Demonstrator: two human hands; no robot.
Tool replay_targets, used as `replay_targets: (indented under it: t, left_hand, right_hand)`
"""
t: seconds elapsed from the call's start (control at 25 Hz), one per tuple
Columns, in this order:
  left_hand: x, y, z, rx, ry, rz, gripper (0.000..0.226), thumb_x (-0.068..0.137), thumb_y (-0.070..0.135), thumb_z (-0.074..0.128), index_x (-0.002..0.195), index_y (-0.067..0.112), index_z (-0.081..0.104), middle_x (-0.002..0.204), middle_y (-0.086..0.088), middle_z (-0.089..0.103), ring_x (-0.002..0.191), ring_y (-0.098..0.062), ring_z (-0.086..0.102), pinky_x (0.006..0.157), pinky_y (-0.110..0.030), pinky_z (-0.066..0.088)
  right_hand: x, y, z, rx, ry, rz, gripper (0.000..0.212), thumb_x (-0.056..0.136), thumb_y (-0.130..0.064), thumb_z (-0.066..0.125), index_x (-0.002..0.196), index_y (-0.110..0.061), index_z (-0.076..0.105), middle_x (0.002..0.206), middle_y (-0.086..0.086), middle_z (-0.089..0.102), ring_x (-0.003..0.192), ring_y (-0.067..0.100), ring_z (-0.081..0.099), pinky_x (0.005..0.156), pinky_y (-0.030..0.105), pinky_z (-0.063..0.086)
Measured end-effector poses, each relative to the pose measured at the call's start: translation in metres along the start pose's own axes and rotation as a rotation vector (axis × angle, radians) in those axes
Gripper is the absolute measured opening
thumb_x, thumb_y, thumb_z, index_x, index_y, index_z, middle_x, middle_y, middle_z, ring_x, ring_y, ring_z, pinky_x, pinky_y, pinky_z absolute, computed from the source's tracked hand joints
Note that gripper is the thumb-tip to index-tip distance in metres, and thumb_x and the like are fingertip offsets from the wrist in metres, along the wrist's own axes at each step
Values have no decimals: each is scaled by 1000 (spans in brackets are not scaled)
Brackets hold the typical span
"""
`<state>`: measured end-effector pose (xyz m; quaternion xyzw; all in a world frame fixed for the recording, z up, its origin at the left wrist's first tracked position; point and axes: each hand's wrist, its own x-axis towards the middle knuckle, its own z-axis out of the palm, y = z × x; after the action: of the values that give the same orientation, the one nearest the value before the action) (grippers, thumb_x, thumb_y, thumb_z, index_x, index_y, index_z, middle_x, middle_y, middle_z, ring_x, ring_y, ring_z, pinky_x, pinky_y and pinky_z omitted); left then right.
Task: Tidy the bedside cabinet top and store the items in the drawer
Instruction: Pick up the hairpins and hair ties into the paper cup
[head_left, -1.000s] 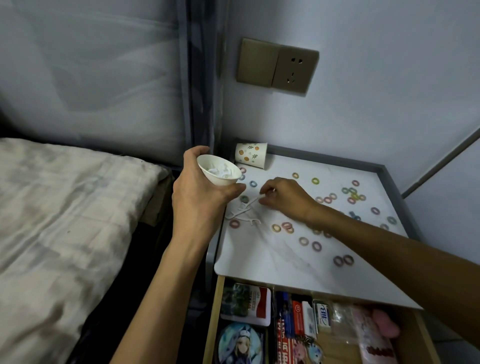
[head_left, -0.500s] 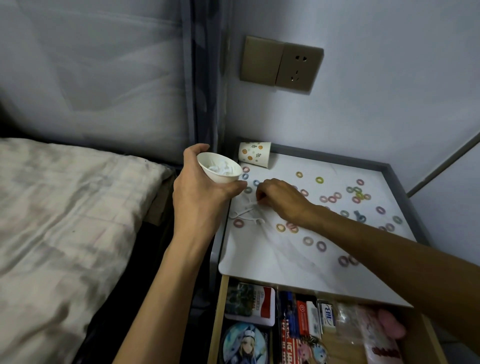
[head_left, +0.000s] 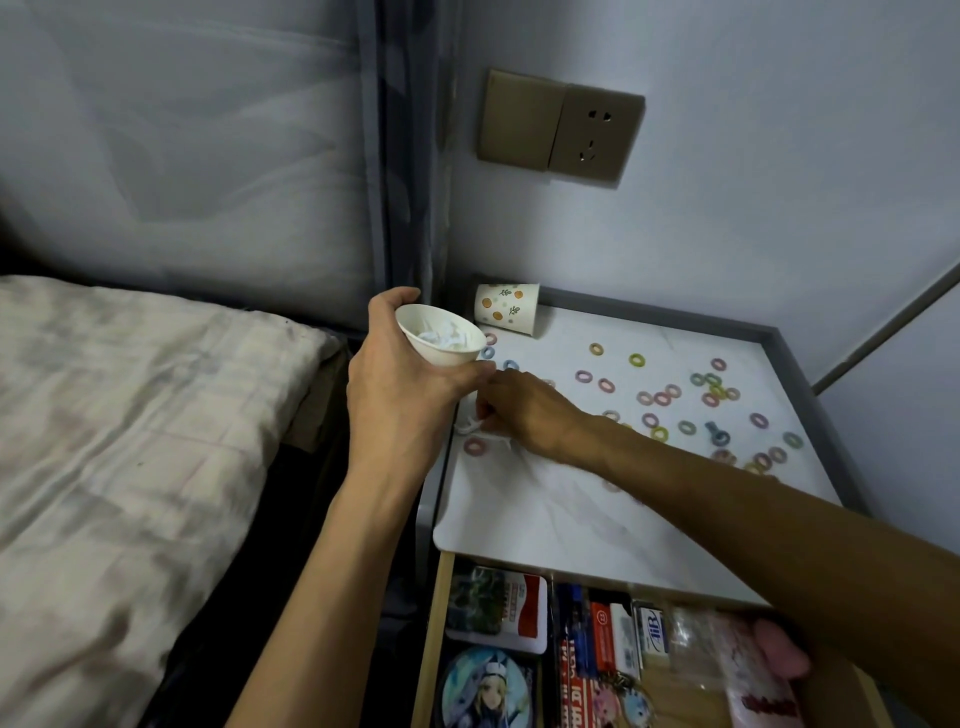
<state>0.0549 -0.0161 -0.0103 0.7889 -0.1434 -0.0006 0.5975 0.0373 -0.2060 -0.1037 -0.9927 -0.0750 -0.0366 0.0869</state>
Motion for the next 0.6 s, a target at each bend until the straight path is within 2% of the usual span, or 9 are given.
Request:
replay_targets:
  t: [0.08,0.2,0.32,0.48,0.6]
  left_hand:
    - [-1,0,0,1,0,4,86,60,27,90,134,25,47,118,2,63,111,-19,58,93,-37,50]
    - [0,0,-1,-6,2,9,86,59,28,90,133,24,47,117,1,63,110,-19,59,94,-40,51]
    - [-1,0,-1,-2,3,13,86,59,29,91,133,24,47,116,2,63,109,-18,59,93,-39,51]
    - [-1,0,1,-10,-3,20,86,60,27,91,134,23,47,117,2,62,110,-18,58,93,-36,51]
    - [-2,1,1,-8,-8,19,86,59,26,91,133,23,47,114,4,61,109,-17,58,91,-35,51]
  right_hand:
    - [-3,-2,3,-69,-4,-11,10,91,-12,61,88,-4,65,92,14,64,79,27,59,67,25,36]
    - [-10,-5,-2,37,-44,185,9,94,-13,56,94,-8,63,97,13,65,85,29,62,75,40,50]
    - [-19,-10,-3,101,-73,290,8,90,-15,60,97,-12,64,96,10,68,84,24,63,76,37,53]
    - [-26,-21,6,-13,6,306,9,92,-10,58,94,-9,66,95,11,65,83,28,62,68,32,49]
    - [-28,-23,10,-225,10,297,11,92,-7,55,96,-5,66,97,15,65,86,32,61,64,29,33]
